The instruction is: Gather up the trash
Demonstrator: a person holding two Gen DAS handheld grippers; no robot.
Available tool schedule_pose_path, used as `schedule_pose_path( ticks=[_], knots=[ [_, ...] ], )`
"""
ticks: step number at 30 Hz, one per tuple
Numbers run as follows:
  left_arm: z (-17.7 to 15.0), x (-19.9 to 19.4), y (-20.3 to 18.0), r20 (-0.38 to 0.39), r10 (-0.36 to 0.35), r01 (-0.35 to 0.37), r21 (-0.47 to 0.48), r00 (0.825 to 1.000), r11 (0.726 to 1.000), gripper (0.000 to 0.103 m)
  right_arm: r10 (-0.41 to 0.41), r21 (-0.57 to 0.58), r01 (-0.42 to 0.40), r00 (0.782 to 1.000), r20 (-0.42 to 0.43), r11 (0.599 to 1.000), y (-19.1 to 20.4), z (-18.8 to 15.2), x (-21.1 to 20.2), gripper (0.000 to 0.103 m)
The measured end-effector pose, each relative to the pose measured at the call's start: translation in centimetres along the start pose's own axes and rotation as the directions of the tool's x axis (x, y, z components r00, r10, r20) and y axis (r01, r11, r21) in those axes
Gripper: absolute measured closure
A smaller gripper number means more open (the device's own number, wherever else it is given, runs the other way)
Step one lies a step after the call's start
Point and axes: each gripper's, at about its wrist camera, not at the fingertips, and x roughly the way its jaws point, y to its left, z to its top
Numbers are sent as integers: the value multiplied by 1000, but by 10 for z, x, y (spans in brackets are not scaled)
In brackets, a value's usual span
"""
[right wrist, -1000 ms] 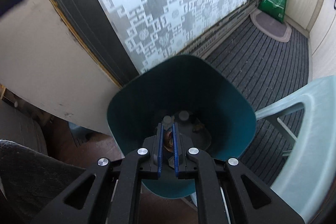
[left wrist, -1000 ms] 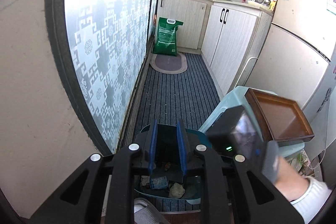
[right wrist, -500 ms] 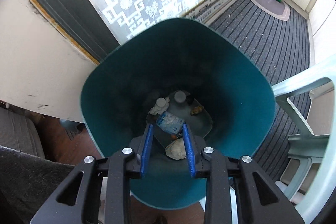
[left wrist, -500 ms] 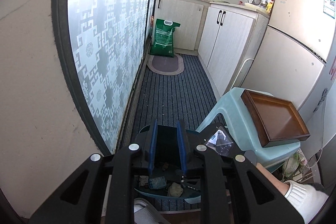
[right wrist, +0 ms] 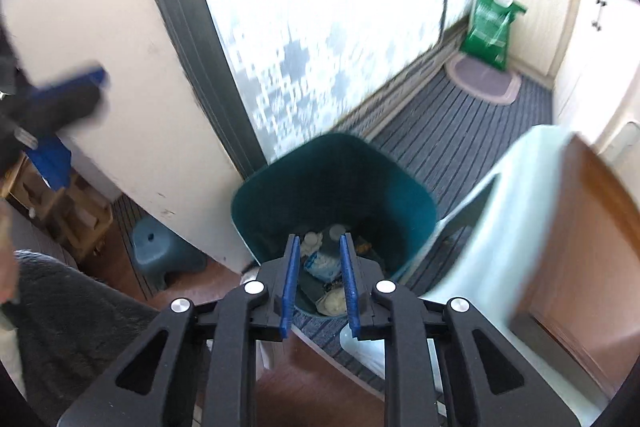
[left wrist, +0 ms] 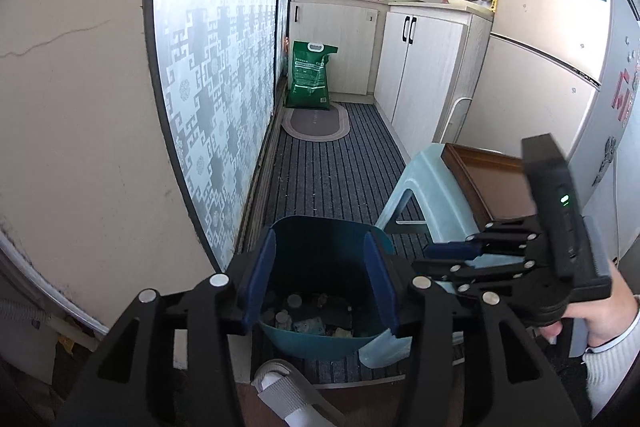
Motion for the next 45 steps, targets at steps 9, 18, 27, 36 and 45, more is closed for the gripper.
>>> schedule_pose_path(
  ticks=[9,18,27,36,45],
  knots=[
    [-15,-19,-24,31,-19,20,-9,999,1000,11,-168,72,156,961,219,985,-25,-50,-138,23],
    [-33,-23,-54,53,4,-7,66,999,998,5,-336,134,311,911,240,941,-54,-128,-217,4],
    [-38,-31,-62,86,-3,0,32,996,999,4,-317,160,284,916,247,945,-70,-151,-212,4],
    [-40,-24,-66,59,4,-6,36,998,999,3,-284,158,252,931,229,955,-73,-156,-203,3],
    [-41,-25,-65,63,12,-14,31,998,999,3,-276,163,242,932,235,956,-75,-154,-202,3]
  ],
)
